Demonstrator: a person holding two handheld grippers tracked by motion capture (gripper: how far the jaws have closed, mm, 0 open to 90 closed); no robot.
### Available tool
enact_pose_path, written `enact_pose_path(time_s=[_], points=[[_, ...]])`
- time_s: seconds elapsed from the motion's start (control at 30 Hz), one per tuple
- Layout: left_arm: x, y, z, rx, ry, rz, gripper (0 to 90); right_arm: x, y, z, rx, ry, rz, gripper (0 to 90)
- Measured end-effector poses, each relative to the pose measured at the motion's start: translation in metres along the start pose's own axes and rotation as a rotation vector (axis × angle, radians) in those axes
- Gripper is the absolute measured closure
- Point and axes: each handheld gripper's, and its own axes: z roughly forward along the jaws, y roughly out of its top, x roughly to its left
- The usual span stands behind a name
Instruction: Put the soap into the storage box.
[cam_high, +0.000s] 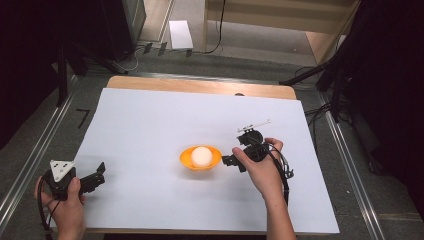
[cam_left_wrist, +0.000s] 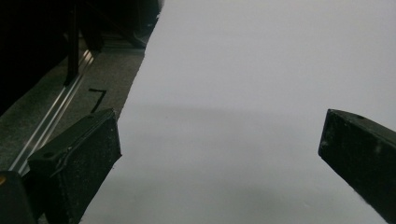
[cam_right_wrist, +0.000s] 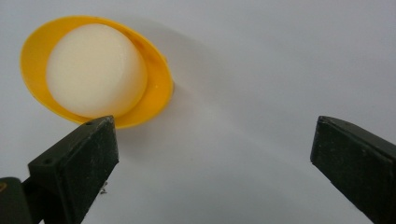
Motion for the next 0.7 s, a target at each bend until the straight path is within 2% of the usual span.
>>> enact_pose_path(time_s=[0.7], points=[[0.000,0.000,0.000,0.000,0.000,-0.001,0.0,-0.032,-0.022,-0.010,-0.003,-0.050,0.057,1.0]])
